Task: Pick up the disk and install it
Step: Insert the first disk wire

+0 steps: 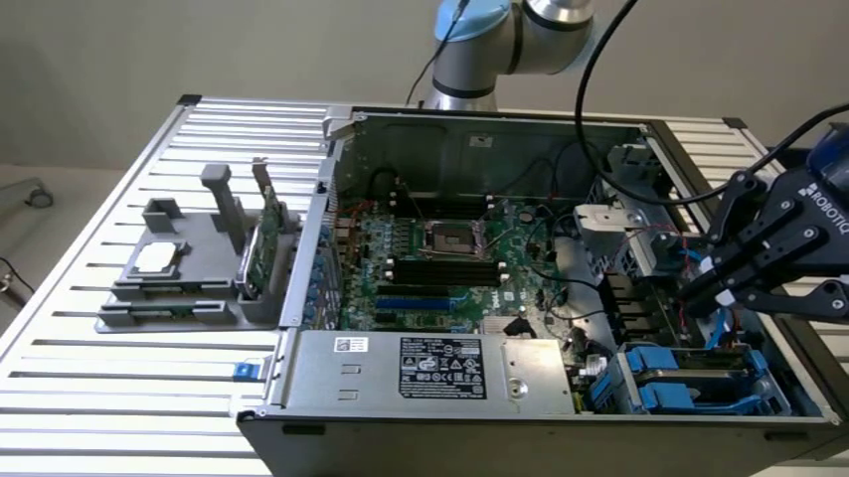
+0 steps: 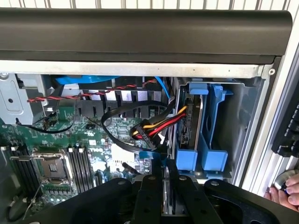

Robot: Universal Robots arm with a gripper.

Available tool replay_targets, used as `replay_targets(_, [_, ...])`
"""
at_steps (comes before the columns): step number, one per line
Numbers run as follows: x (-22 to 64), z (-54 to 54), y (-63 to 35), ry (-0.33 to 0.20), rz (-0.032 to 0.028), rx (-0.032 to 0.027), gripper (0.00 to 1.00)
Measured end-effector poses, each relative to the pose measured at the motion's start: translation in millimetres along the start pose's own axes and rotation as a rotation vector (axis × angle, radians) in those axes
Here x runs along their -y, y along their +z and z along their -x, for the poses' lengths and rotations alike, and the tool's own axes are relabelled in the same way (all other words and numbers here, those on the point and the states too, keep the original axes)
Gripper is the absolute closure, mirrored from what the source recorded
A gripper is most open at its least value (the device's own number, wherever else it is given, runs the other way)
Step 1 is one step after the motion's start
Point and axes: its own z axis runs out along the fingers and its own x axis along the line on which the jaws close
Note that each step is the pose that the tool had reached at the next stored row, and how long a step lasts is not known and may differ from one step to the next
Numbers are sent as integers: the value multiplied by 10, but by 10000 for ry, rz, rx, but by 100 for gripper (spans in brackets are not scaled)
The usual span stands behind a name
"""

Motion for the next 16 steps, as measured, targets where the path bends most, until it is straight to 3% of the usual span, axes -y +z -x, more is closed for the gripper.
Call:
replay_targets(8, [-8, 17, 17, -1, 0, 0, 84])
replay_targets(16, [-36, 204, 41, -2, -17, -5, 84])
